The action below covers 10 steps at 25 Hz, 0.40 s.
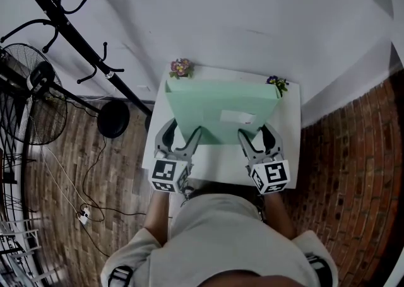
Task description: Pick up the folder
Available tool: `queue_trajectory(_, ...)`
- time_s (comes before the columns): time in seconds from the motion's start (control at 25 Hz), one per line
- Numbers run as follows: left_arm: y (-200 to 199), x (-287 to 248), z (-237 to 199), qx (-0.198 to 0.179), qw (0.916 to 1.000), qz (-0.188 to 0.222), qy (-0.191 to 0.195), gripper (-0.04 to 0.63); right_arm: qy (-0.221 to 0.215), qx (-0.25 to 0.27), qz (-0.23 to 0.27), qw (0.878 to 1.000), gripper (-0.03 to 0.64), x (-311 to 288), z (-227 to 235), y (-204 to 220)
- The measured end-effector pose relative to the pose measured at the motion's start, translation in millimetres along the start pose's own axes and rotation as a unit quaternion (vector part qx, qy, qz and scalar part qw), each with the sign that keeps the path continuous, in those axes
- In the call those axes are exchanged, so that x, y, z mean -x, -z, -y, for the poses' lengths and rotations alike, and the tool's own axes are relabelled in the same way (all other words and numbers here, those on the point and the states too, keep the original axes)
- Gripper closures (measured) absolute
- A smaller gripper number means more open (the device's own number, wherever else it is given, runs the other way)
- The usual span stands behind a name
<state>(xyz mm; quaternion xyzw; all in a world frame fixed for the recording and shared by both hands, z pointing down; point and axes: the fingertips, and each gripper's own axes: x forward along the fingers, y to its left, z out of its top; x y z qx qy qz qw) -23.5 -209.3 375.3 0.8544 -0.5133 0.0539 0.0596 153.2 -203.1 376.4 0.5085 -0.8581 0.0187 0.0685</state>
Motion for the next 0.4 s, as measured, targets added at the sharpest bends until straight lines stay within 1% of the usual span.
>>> queue_trajectory(0.2,0.9,0.6,-0.9,-0.002,1.0000,0.001,-0.001,0.299,-0.001,-0.002,-0.002,1.000,0.336,-0.3,-1.4,1.7)
queue_trajectory(0.4,5.1,1.8,-1.0,0.004,1.0000,-0.003,-0.002,0.299,-0.003,0.002,-0.002,1.000,0.336,0.1,-2.3,2.2)
